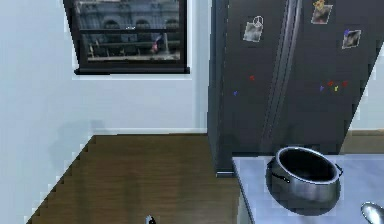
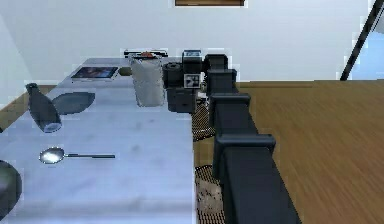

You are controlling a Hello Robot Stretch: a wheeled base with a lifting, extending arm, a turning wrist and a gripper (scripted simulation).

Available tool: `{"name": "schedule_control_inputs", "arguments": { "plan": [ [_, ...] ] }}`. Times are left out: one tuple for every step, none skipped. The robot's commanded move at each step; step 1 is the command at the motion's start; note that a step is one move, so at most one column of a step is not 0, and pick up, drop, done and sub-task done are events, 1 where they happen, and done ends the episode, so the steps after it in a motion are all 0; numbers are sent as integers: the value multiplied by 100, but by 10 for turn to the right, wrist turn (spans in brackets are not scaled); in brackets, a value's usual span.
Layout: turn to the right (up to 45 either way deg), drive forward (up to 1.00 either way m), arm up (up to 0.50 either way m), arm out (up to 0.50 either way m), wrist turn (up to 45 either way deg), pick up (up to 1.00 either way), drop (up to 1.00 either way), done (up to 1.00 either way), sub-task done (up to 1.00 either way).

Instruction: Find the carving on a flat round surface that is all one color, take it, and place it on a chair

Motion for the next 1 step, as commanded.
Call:
{"name": "schedule_control_inputs", "arguments": {
  "plan": [
    [0,0,0,0,0,0,0,100,0]
  ]
}}
